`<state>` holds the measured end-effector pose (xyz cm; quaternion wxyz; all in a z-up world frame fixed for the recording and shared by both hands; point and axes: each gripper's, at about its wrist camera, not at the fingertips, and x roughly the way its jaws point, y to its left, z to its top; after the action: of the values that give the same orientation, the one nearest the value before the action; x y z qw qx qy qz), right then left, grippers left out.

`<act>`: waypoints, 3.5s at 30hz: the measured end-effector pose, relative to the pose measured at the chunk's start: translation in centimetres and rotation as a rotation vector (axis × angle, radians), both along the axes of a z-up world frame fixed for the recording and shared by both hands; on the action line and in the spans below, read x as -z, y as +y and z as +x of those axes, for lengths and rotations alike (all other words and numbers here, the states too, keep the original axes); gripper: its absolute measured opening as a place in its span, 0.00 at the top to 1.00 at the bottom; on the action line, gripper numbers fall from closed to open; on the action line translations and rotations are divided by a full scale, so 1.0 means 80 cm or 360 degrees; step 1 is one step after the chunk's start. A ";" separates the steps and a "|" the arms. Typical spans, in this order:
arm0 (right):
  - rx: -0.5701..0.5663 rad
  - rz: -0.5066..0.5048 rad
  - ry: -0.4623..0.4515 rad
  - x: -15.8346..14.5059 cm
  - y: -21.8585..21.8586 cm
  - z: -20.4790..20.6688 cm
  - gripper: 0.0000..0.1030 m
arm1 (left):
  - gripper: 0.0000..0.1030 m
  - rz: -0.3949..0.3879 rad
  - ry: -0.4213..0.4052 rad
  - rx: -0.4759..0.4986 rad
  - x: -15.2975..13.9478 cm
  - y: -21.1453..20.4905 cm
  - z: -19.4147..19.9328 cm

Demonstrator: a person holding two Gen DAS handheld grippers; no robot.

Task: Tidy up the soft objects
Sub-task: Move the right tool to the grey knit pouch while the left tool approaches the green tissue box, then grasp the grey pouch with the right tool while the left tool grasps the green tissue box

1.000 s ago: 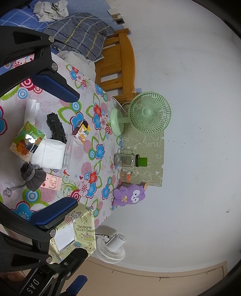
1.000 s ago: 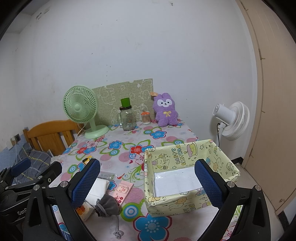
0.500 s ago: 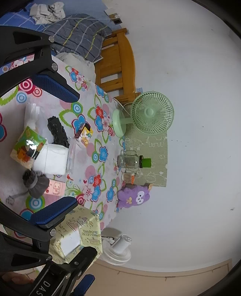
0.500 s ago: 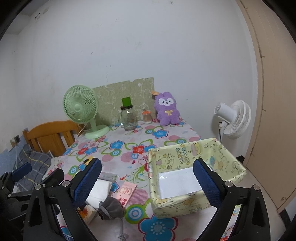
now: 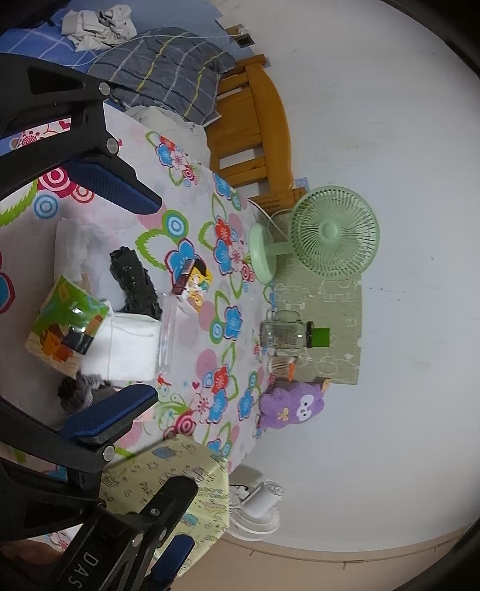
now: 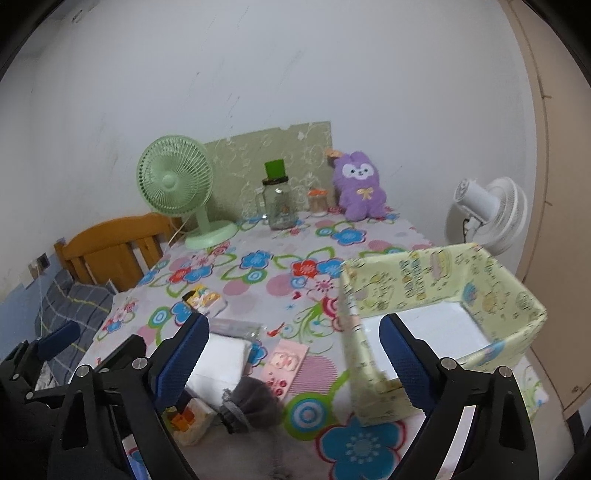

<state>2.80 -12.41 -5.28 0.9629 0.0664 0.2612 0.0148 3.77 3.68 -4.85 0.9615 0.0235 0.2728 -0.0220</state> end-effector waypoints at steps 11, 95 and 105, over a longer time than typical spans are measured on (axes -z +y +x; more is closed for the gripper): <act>-0.0077 0.0002 0.0089 0.042 0.032 0.010 0.12 | 0.09 -0.0015 0.0092 0.0062 0.042 0.011 0.003; -0.0121 0.0034 0.0364 0.090 0.042 0.035 0.47 | 0.81 -0.0001 0.0213 0.0202 0.073 -0.034 0.000; -0.0091 -0.0012 0.0267 0.059 0.037 0.035 0.47 | 0.81 0.0011 0.0145 0.0201 0.045 -0.042 0.008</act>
<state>5.56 -9.41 -9.96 0.9371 0.0562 0.3428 0.0356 4.45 0.33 -8.42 0.9448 0.0430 0.3142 -0.0826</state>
